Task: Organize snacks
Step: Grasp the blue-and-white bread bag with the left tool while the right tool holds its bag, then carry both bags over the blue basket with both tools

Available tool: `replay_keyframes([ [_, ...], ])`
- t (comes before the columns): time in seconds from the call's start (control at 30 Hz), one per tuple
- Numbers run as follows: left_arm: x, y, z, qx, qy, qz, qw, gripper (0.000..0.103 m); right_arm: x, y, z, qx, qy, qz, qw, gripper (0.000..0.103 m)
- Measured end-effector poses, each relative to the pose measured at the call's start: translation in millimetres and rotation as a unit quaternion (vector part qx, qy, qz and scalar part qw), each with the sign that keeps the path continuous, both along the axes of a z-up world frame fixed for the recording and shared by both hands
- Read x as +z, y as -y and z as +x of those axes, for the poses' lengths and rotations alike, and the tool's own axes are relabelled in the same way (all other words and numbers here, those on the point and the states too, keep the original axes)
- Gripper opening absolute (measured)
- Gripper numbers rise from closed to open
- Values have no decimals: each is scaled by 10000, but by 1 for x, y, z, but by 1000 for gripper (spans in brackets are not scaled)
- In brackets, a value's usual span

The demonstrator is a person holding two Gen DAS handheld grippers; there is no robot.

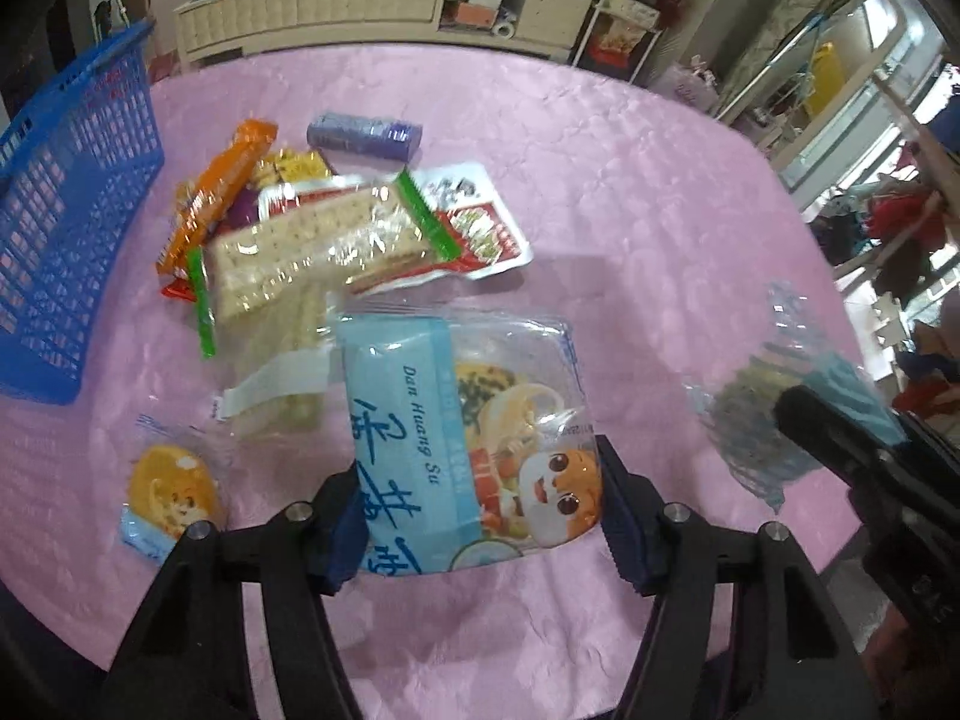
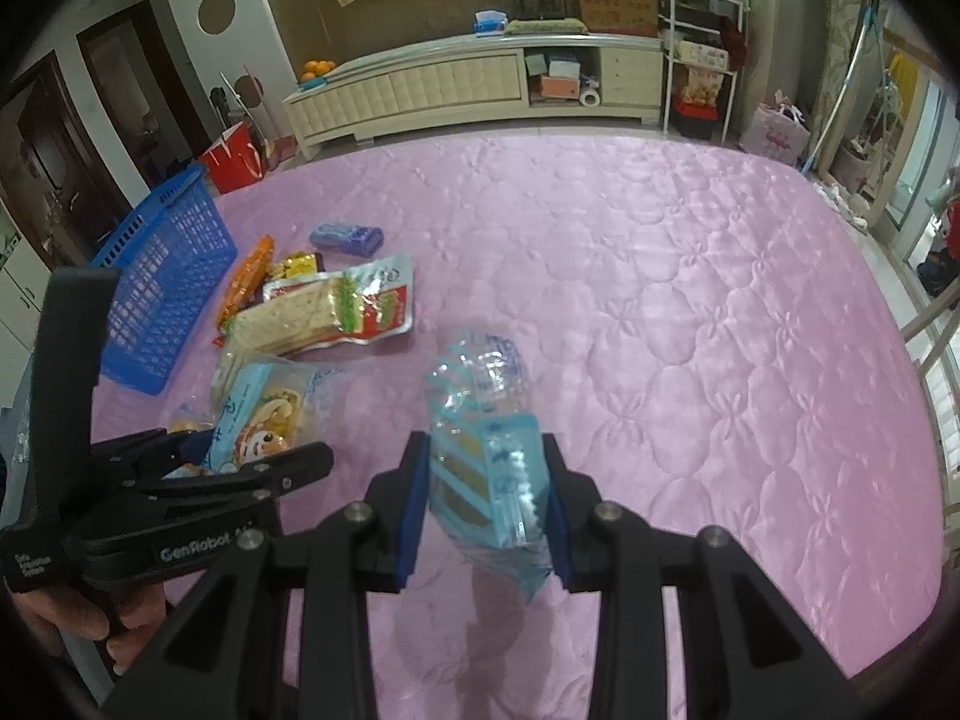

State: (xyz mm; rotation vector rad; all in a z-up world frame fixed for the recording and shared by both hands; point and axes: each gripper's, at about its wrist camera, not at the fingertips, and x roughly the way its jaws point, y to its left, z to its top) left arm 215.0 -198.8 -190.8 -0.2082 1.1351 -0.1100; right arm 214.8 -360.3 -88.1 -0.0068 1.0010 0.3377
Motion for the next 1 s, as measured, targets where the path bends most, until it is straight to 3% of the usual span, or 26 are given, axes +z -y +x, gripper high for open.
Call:
replay_keyframes([
  [0.67, 104, -50, -65, -150, 1177, -204, 9927, 63, 84, -55, -43, 202, 760, -8, 9969, 39],
  [1.0, 133, -98, -89, -106, 1602, -215, 9868, 63, 116, -100, -62, 399, 1103, -12, 9931, 39],
])
